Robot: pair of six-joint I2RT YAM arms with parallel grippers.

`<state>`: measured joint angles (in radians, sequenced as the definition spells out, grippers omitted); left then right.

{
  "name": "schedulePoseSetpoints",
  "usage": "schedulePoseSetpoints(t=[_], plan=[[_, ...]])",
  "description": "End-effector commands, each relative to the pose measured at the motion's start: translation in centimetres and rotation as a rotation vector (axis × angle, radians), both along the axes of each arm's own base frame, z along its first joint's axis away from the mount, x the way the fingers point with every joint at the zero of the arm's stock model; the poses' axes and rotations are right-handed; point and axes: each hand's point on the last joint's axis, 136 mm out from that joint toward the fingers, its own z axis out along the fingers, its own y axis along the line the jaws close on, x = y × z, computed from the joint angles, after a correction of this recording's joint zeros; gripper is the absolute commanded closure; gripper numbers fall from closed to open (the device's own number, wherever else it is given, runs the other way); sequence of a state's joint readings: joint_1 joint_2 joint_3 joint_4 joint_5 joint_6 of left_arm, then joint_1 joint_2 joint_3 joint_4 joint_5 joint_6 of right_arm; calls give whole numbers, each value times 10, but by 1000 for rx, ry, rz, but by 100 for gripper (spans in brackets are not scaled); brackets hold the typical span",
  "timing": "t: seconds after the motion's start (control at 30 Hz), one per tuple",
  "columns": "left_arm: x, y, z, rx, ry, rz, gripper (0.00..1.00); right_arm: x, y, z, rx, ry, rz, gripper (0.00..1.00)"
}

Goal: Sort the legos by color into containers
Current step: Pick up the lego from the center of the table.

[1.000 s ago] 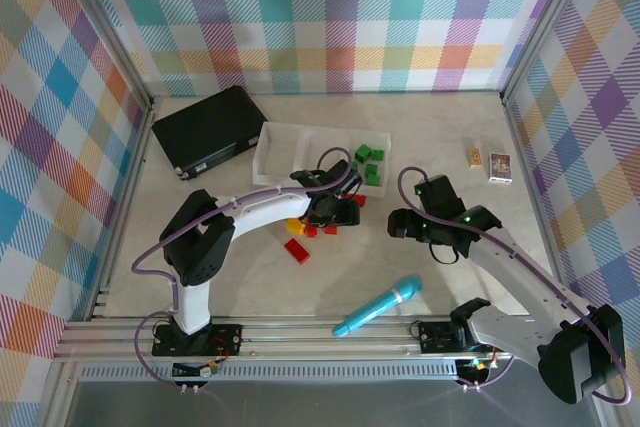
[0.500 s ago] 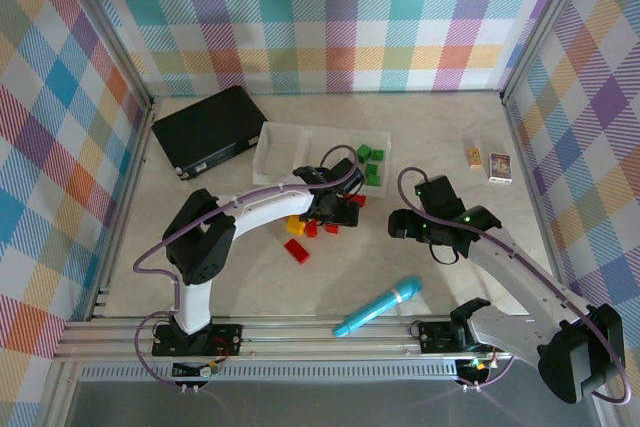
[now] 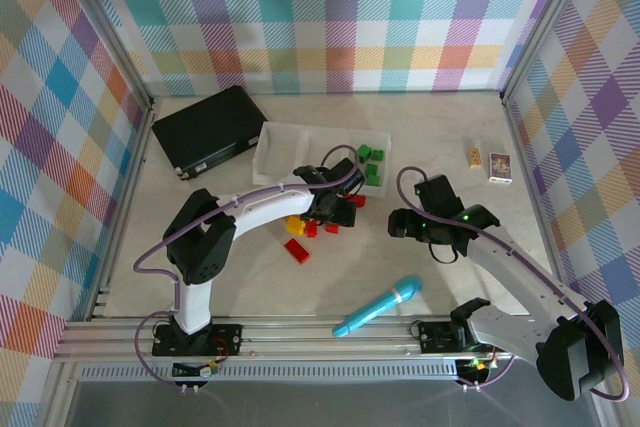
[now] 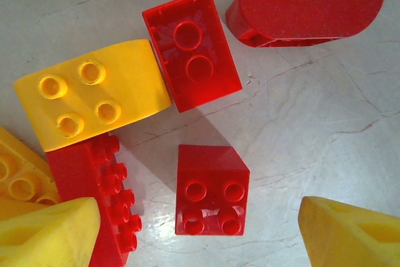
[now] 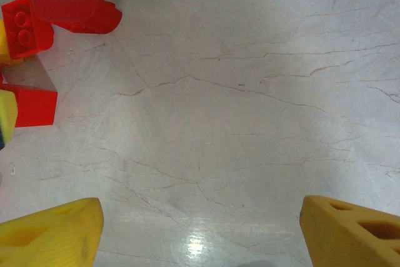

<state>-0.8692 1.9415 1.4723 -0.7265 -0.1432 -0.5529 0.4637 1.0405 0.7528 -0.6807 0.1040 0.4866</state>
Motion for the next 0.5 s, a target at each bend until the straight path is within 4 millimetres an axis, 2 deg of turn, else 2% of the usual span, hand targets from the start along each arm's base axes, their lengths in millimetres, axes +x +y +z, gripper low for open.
schedulePoseSetpoints(t=[0.0, 0.47], plan=[[3, -12, -5, -7, 7, -32, 24, -2, -3, -2, -1, 1, -7, 18], [5, -15, -38, -6, 69, -5, 48, -6, -6, -7, -12, 6, -10, 18]])
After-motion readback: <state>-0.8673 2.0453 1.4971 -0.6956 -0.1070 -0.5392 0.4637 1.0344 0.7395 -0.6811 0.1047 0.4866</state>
